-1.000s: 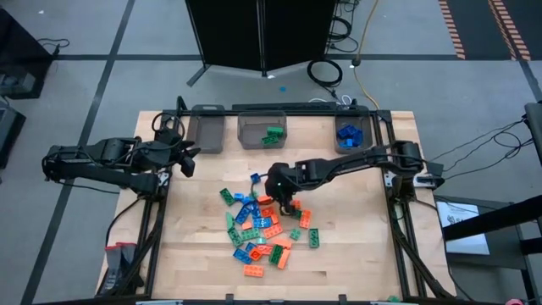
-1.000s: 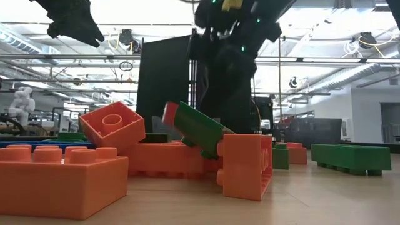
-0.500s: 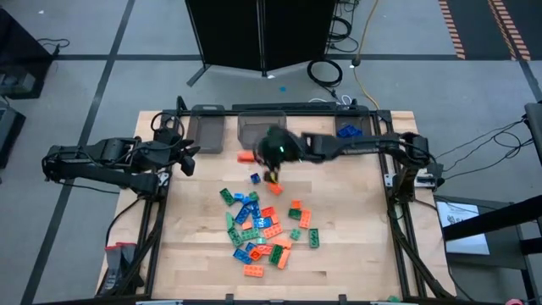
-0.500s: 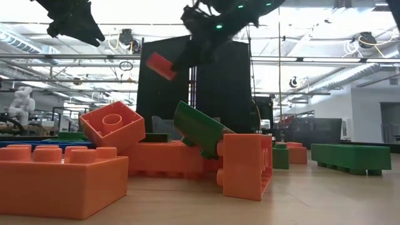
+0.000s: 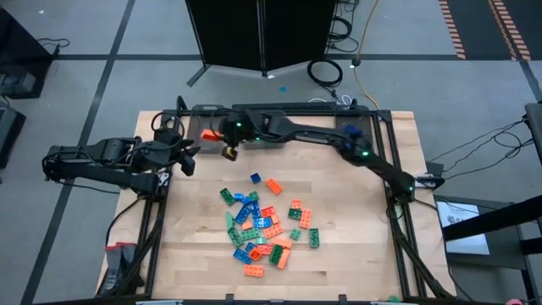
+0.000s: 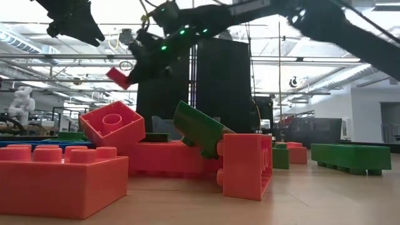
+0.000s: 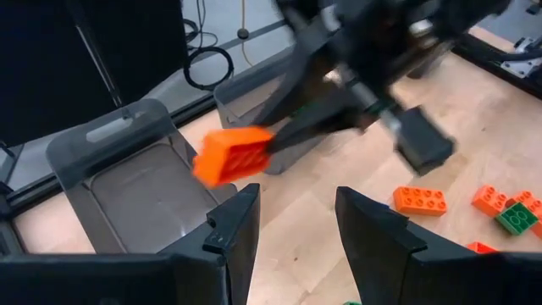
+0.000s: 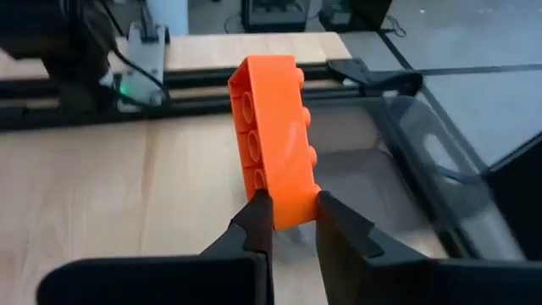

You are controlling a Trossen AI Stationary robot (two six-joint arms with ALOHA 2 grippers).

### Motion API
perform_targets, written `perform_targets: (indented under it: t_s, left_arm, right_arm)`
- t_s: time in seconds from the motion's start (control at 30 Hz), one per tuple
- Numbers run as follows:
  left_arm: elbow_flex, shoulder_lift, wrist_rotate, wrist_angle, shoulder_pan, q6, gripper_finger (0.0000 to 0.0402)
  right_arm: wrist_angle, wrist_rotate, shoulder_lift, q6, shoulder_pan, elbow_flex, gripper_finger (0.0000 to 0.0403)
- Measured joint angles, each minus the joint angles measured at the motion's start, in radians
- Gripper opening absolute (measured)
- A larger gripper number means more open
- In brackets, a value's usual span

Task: Sort blocks
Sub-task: Put the orange game piece into the left black bin

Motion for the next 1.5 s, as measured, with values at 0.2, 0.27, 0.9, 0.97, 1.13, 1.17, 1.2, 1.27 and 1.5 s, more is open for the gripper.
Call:
perform_targets:
  t_s: [0.2,0.27,0.9,0.97,1.13,1.17,1.2,1.27,1.5]
  left_arm:
    - [0.0,0.0,0.0,-0.001,0.0,0.001,0.016]
    - [0.0,0.0,0.0,-0.002,-0.002,0.001,0.016]
    - [0.0,0.0,0.003,-0.002,-0.002,0.001,0.016]
    - [0.0,0.0,0.003,-0.003,-0.002,0.001,0.016]
    - [0.0,0.0,0.004,-0.003,-0.002,0.001,0.016]
    - [0.0,0.0,0.004,-0.003,-0.002,0.001,0.016]
    - [0.0,0.0,0.004,-0.003,-0.002,0.001,0.016]
    - [0.0,0.0,0.004,-0.003,-0.002,0.001,0.016]
    - [0.0,0.0,0.004,-0.003,-0.002,0.001,0.016]
  right_arm:
    - [0.144,-0.037,0.062,0.133,-0.028,-0.024,0.0045]
    - [0.158,-0.036,0.078,0.143,-0.035,-0.024,0.0045]
    - [0.314,-0.059,0.167,0.372,-0.044,-0.023,0.0045]
    - [0.297,-0.06,0.171,0.391,-0.044,-0.024,0.0045]
    - [0.269,-0.055,0.183,0.423,-0.044,-0.024,0.0053]
    - [0.259,-0.054,0.183,0.422,-0.045,-0.024,0.0055]
    - [0.255,-0.054,0.183,0.416,-0.045,-0.024,0.0055]
    - [0.254,-0.054,0.183,0.399,-0.045,-0.024,0.0055]
    - [0.261,-0.054,0.183,0.411,-0.05,-0.024,0.007]
